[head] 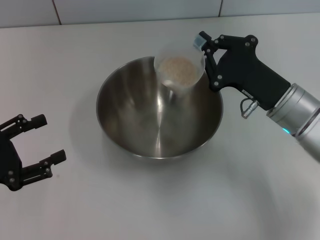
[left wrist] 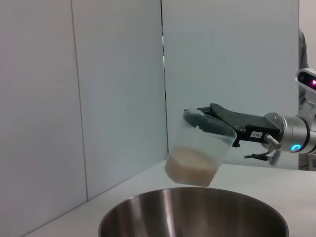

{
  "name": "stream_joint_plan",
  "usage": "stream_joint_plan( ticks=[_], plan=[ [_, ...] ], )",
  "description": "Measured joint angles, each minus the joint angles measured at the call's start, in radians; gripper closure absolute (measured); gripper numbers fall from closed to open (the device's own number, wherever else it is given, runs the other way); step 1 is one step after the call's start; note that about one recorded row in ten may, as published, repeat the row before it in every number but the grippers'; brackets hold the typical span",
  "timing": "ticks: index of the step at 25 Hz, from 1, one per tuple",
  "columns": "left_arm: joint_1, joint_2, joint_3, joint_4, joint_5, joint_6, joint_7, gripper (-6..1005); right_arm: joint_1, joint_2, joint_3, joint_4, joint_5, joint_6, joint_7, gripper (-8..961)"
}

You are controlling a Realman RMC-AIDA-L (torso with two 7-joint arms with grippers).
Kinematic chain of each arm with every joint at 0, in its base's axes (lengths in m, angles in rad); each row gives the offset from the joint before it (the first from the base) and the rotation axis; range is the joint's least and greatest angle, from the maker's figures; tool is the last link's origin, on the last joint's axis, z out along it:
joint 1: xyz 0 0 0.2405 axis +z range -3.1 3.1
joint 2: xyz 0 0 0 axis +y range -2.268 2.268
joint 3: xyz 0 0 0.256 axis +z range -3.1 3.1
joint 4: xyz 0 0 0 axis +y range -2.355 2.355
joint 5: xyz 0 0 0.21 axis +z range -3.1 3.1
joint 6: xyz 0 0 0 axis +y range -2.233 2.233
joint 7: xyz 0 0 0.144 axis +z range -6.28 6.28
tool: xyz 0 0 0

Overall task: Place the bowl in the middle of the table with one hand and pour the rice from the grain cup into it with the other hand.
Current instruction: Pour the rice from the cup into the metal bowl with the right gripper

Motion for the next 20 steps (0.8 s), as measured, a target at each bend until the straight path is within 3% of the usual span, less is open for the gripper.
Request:
stream_joint_plan(
  ticks=[17, 20],
  plan=[
    [-0.002, -0.003, -0.027, -0.003, -0.007, -0.009, 0.004, 181, -0.015, 0.003, 0.055, 0.177, 0.001, 0.054, -1.012, 943],
    [-0.003, -0.004, -0.029, -0.005, -0.004, -0.011, 0.004, 181, -0.016, 0.003, 0.057, 0.183, 0.001, 0.056, -1.093, 943]
  ],
)
